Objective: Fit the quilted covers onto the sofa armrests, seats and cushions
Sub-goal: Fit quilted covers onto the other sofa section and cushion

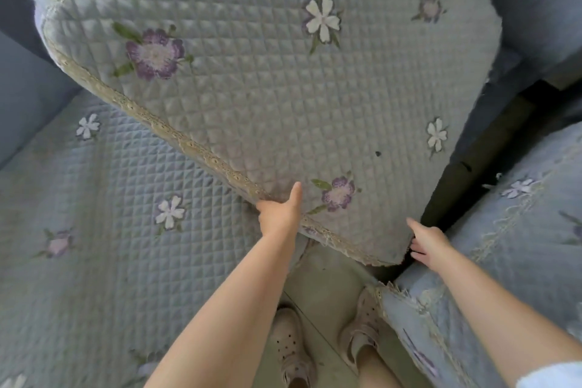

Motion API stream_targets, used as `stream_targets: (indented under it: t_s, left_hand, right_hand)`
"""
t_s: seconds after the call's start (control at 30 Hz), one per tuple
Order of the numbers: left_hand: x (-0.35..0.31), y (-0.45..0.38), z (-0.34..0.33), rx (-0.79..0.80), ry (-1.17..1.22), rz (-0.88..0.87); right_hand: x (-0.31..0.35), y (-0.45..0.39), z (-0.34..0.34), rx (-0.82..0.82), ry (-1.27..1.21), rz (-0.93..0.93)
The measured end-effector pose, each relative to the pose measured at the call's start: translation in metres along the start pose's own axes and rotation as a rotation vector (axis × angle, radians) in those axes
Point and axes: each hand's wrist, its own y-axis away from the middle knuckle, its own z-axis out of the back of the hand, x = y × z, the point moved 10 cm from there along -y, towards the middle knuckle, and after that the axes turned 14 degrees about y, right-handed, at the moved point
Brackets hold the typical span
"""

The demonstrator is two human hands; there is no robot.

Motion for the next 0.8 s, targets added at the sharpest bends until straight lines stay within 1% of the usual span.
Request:
stream_targets:
  t_s: [0.1,0.13,0.27,0.43,0.57,0.67,0.8]
  left_hand:
    - [0.005,-0.004,-0.008,-0.089,0.069,-0.044]
    - [0.007,-0.007,-0.007,-0.111,0.089,-0.064]
    - [0.016,-0.014,-0.007,-0.147,0.142,-0.15]
    - [0.02,-0.02,-0.009,-0.135,0.203,-0.233]
    - [0.021,-0.023,-0.017,-0.105,0.268,-0.263]
    - [0.022,-0.022,-0.02,-0.094,0.3,-0.249]
    - [0.022,-0.019,-0.017,-0.11,0.314,-0.219]
  right_hand:
    - [-0.005,-0.018,-0.02,0.144,-0.103,-0.004]
    - [-0.007,-0.023,-0.026,0.159,-0.14,-0.006]
    - [-0.019,-0.055,-0.019,0.014,-0.166,0.024]
    - [-0.015,-0.071,-0.033,0.051,-0.356,0.053]
    - [-0.016,-0.077,-0.036,0.114,-0.445,0.084]
    - [-0.025,-0.076,-0.026,0.09,-0.462,0.071]
    - [-0.028,-0.066,-0.019,0.1,-0.412,0.035]
